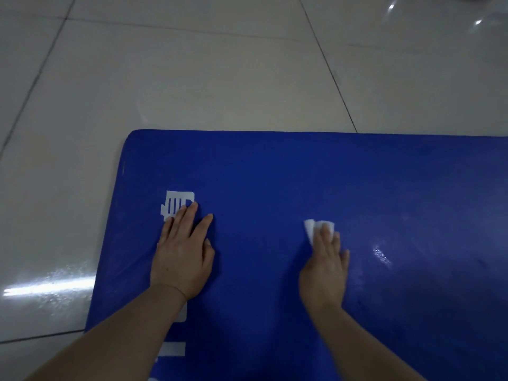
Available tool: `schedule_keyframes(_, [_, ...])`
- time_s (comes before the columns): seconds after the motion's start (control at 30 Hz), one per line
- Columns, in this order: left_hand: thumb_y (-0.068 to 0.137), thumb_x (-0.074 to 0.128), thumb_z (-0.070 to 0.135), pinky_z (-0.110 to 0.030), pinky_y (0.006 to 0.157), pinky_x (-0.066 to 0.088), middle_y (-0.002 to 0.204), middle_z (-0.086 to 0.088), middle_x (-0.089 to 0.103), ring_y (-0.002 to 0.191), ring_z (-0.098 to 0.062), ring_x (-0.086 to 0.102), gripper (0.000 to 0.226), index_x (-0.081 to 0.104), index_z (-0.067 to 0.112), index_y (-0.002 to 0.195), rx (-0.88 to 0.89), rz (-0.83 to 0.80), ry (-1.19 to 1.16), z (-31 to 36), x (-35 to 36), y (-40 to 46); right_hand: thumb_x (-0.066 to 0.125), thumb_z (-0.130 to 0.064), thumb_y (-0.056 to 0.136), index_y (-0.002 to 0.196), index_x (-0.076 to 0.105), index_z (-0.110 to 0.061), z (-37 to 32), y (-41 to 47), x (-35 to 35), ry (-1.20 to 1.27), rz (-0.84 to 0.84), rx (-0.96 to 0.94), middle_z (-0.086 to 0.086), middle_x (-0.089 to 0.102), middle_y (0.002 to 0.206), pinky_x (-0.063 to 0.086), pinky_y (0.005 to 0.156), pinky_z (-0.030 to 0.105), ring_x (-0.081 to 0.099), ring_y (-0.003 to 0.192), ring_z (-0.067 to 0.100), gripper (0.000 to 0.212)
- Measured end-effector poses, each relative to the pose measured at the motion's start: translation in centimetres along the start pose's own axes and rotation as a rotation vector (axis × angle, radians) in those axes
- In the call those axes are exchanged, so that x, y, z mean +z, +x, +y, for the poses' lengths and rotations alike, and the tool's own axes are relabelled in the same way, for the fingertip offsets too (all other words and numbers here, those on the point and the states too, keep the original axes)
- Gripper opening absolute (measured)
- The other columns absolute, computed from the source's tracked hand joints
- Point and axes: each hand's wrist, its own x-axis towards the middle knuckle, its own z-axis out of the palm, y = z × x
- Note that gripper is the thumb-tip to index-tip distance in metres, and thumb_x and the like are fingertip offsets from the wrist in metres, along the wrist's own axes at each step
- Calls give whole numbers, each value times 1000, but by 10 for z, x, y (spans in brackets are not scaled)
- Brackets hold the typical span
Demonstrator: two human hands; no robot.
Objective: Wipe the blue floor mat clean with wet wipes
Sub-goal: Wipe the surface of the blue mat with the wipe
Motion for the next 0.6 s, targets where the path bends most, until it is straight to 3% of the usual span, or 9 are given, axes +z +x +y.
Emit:
schedule_keyframes(0.07, [89,24,31,-50,115,24,149,-17,38,138,-31,34,58,54,9,133,-2,1,4,-1,1,0,40,16,79,150,26,-13,6,0,-1,36,3,31,2,16,159,6,119,42,12,147,24,78])
schedule_keyframes(0.13, [90,24,31,-49,115,23,150,-17,37,139,-30,32,58,53,9,134,0,-2,4,-2,2,-1,42,18,75,151,24,-17,-15,-15,4,30,-11,-98,1,12,159,16,119,45,11,147,23,86])
schedule_keyframes(0.2, [90,24,32,-49,116,22,150,-17,36,139,-30,31,58,53,9,135,4,-10,2,-3,1,-2,63,14,64,148,28,-19,-44,-37,18,41,-57,-332,1,23,156,29,113,47,22,143,22,96])
schedule_keyframes(0.27, [90,24,32,-48,116,21,150,-17,36,139,-30,31,58,54,8,134,9,-9,-17,-2,1,-1,83,-5,45,143,37,-16,-70,-57,27,-13,-129,-542,3,40,149,35,106,44,38,136,21,108])
schedule_keyframes(0.37, [91,27,32,-51,114,24,149,-17,37,138,-31,33,56,56,7,131,24,-6,-54,-1,-3,-8,86,-15,42,140,46,-16,-76,-61,22,-37,-203,-636,1,44,147,31,106,41,42,134,19,105])
schedule_keyframes(0.43, [91,30,31,-50,115,21,151,-14,35,139,-29,31,53,55,9,132,66,3,-61,-1,-6,-25,82,-1,46,138,48,-13,-55,-46,18,-62,-129,-544,3,48,143,31,105,42,49,129,21,99])
schedule_keyframes(0.5, [93,31,34,-47,116,15,153,-12,32,141,-27,27,50,53,12,133,128,-1,-58,0,-8,-50,64,10,58,137,44,-9,-22,-26,6,-61,-44,-336,7,50,141,37,103,44,53,125,27,84])
schedule_keyframes(0.53, [96,29,38,-46,116,13,153,-11,31,142,-26,26,50,51,15,135,162,-13,-54,0,-9,-64,52,13,66,140,38,-10,-5,-15,-1,-55,-11,-232,6,44,146,35,107,46,47,130,28,79])
schedule_keyframes(0.6, [100,20,46,-44,115,13,154,-9,31,142,-24,25,54,49,17,135,215,-57,-34,-1,-7,-85,37,12,81,150,22,-14,18,-3,-12,-28,-60,-55,1,18,158,12,118,40,19,145,23,75])
